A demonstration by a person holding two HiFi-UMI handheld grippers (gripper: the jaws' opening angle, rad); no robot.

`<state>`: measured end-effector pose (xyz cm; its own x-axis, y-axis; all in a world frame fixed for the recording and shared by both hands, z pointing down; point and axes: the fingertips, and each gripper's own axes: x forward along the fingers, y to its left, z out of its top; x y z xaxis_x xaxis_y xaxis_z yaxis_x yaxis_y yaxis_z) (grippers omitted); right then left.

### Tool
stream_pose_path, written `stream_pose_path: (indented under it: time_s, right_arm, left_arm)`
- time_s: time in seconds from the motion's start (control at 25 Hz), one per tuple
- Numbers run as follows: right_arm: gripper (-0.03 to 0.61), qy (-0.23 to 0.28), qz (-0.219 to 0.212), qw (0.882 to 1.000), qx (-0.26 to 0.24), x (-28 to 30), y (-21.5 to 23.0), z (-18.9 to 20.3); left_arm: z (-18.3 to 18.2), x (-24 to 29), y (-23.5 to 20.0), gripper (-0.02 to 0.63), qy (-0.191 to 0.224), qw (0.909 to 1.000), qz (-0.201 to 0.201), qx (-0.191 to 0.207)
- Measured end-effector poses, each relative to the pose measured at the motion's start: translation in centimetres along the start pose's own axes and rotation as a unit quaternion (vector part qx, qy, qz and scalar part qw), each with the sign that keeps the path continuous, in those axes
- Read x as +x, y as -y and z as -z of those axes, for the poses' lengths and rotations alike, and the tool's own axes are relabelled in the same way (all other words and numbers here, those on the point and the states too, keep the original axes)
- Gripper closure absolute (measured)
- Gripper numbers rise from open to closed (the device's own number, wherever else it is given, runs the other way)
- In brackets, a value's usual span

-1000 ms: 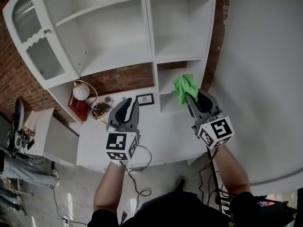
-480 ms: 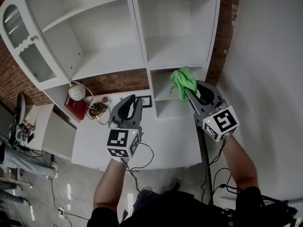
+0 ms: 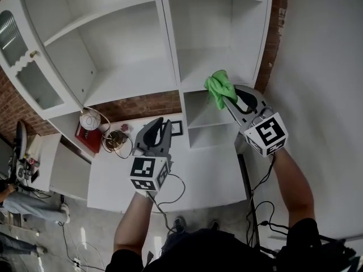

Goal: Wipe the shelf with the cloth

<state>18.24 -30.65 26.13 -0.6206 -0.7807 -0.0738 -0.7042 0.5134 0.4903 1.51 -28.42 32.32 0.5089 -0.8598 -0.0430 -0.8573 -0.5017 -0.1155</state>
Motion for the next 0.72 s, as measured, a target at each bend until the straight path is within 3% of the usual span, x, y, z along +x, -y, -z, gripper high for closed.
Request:
stream_pose_path:
  time_s: [0.32, 0.56, 0.72]
  right_arm:
    - [0.486, -0.020, 0.006, 1.000, -0.018, 5.3, 3.1, -0.6]
    - [0.486, -0.056, -0.036, 0.996, -0.061, 11.8, 5.4, -0.3]
    - [0.486, -0.098, -0.064, 0.986, -0.116, 16.8, 7.1, 1.0]
  left_arm:
    - [-0.6, 0.8, -2.7, 0.545, 0.006, 0.9999, 0.012, 0.007]
    - [-0.5, 1.1, -4.4, 0.545, 0.001, 0.9998, -0.001, 0.021]
    - [0.5, 1.1, -6.0, 0.545, -0.014, 0.9993, -0.022, 0.026]
